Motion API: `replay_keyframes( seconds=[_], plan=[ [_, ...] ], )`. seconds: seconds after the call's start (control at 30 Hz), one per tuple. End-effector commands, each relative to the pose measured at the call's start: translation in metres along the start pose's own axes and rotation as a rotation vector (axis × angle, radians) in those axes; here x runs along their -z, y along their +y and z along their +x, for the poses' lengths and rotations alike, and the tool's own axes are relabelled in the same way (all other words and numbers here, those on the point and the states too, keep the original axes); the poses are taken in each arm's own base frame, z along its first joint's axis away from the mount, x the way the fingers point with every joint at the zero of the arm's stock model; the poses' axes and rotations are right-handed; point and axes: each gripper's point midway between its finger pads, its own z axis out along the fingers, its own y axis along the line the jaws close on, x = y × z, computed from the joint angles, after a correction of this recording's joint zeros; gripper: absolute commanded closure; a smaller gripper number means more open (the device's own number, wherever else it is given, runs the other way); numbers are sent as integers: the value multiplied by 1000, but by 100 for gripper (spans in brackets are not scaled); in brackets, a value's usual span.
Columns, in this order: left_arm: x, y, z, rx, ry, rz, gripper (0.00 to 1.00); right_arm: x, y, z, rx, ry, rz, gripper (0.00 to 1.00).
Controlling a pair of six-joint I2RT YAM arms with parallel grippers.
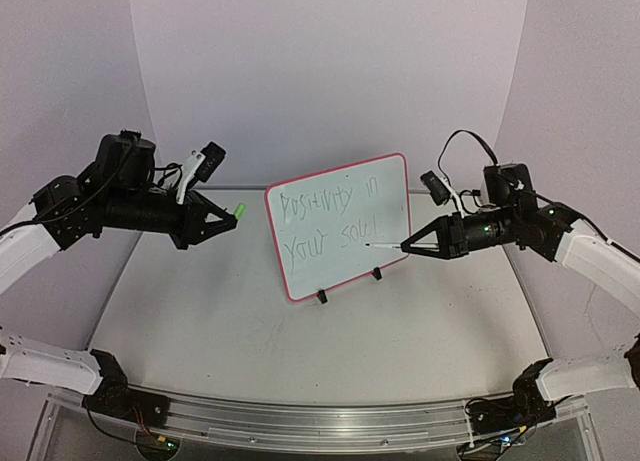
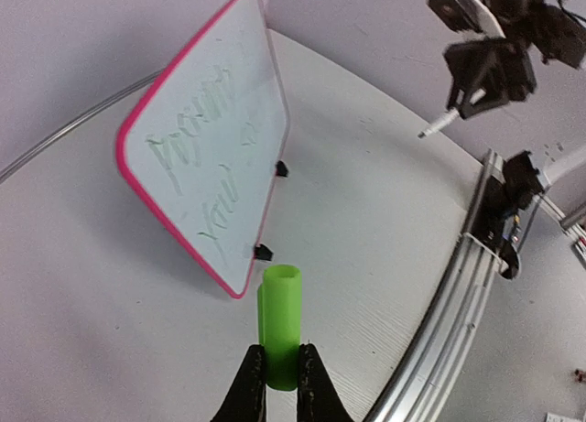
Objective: Write a sentence on the whiteboard
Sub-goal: Insert the whiteboard marker without the cap into the pen cap.
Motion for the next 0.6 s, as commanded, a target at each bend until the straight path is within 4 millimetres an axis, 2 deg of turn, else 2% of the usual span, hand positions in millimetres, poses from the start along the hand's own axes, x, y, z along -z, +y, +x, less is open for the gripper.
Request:
replay_keyframes(
  seconds=[0.0,0.13,0.23,0.4,0.57],
  plan=[
    [-10,-60,7,-125,61,263,100,1,34,1,-4,76,-180,100],
    [-32,-90,24,-189,146,353,100,-6,37,5,-26,117,-226,100],
    [-50,-105,40,-229,211,390,100,-14,40,8,-30,146,-240,100],
    [-74,-117,63,-286,301,402,100,-34,42,25,-30,223,-258,100],
    [-80,-123,67,-310,310,433,100,-55,46,43,-29,302,-294,100]
  ],
)
